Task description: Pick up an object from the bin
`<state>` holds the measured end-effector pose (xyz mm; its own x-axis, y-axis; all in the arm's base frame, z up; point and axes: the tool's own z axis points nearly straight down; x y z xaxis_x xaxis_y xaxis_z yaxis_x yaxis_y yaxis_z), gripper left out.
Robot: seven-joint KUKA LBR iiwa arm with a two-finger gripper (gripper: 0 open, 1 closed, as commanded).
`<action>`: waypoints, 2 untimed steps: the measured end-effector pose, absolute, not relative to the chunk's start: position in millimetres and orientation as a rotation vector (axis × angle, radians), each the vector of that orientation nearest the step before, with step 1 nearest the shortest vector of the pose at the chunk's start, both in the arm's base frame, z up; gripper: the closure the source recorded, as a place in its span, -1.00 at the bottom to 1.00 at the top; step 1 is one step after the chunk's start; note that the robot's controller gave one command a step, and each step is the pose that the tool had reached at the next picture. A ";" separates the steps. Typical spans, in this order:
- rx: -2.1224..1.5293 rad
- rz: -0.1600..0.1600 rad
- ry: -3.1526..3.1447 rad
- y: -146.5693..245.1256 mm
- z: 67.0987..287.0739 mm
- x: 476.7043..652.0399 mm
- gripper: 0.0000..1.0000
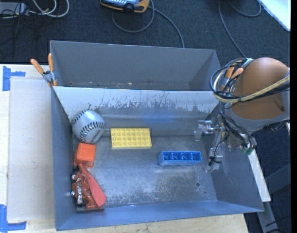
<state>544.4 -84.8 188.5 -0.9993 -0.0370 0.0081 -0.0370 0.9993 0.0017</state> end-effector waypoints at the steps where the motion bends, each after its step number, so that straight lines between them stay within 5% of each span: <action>1: 0.184 0.003 -3.147 -56.4 183.1 540.4 -1.00; 2: 0.077 -0.006 -3.132 -42.2 142.6 544.9 -1.00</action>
Offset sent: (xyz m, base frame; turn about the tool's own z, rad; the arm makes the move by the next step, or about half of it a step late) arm 0.0163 0.0448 -0.0648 0.0616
